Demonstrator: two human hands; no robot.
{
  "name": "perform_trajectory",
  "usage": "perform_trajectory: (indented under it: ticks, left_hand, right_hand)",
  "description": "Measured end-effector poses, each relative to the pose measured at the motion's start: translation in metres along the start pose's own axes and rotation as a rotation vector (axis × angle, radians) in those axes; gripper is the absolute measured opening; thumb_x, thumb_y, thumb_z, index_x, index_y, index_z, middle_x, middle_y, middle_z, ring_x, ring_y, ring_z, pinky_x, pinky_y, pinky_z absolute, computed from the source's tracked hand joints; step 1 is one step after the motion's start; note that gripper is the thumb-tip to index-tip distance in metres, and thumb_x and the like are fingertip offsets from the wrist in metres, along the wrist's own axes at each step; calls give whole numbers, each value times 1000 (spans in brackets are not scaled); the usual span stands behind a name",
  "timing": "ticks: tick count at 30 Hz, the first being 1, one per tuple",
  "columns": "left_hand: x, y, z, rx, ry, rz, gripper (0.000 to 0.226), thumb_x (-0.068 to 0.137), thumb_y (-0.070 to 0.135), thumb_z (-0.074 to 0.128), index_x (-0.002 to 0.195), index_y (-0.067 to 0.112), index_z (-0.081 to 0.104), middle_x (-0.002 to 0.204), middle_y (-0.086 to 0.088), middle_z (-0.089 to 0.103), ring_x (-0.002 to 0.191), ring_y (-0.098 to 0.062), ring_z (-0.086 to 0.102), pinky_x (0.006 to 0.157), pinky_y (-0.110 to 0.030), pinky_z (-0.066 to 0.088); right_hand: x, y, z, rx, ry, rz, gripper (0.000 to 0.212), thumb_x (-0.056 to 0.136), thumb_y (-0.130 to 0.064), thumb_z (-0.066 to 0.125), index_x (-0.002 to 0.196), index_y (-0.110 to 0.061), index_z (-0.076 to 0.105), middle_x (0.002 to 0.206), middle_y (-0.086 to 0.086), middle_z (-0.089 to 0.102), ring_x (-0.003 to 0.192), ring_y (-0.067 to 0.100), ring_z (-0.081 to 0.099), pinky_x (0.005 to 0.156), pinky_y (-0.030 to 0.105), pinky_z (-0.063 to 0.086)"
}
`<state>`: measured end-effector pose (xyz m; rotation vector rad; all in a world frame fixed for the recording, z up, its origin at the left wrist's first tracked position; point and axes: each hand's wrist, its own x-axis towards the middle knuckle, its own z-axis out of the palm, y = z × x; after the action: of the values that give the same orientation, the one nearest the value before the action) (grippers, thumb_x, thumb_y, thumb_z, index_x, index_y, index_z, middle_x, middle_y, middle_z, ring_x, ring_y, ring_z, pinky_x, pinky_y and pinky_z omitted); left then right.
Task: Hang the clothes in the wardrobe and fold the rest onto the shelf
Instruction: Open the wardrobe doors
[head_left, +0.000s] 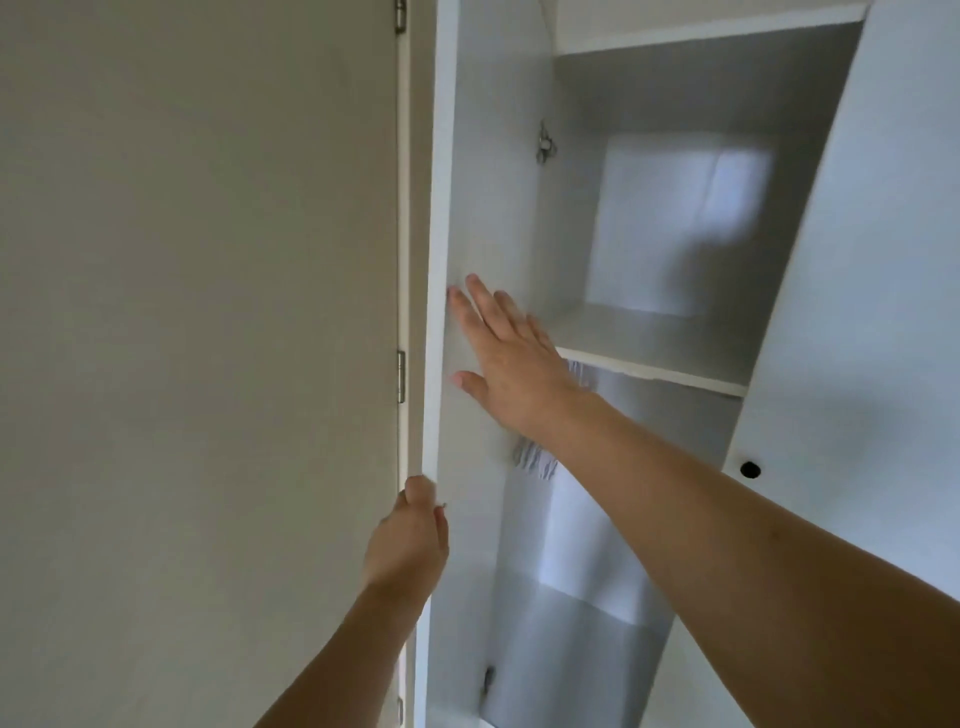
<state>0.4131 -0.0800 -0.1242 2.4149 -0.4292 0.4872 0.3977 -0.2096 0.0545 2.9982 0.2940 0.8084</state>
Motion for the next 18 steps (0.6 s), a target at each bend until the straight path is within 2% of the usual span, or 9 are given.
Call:
perform_trajectory:
  ticks: [3,5,10,13,16,18]
  left_hand:
    - [24,-31,-17,21,-41,-57,15,99,21,38,108,10,35,104,-14,61,94,-39,61,70,-37,42]
    - [34,-46,-23,5,-46,-77,13,98,20,39,107,11,35,106,-14,61,96,-39,60,73,-36,43]
    - [50,-77,-24,-58,-5,-74,9,97,19,41,101,15,34,101,-10,59,91,-36,61,71,-35,43]
    - [52,-85,-21,-48,7,-43,11,98,22,42,104,13,38,101,-8,59,89,-34,61,70,-34,43]
    - [43,-87,-11,-11,31,-25,27,96,21,46,121,10,44,114,-7,56,102,-30,58,75,-35,45]
    - [31,-82,-2,8,125,19,50,90,15,55,137,5,40,133,-10,48,120,-30,48,91,-41,48]
  right_hand:
    - [26,-25,18,-17,-33,-50,74,100,-33,40,151,-24,-13,157,-9,-21,147,18,-12,119,41,-2]
    - [38,-38,30,0,-24,-53,71,101,-30,37,151,-22,-13,158,-7,-19,147,17,-12,119,39,-4]
    - [63,-44,55,-50,-22,-38,71,101,-26,35,150,-23,-17,158,-6,-21,147,18,-13,119,40,-5]
    - [69,-35,61,-57,-51,-11,72,101,-27,36,150,-26,-16,158,-7,-19,147,18,-11,118,39,-4]
    - [63,-21,58,-41,-91,28,73,101,-29,38,150,-26,-15,159,-6,-18,147,18,-10,118,39,-4]
    - [52,-3,52,-47,-104,68,74,99,-31,41,151,-25,-12,159,-5,-16,147,18,-9,118,40,-3]
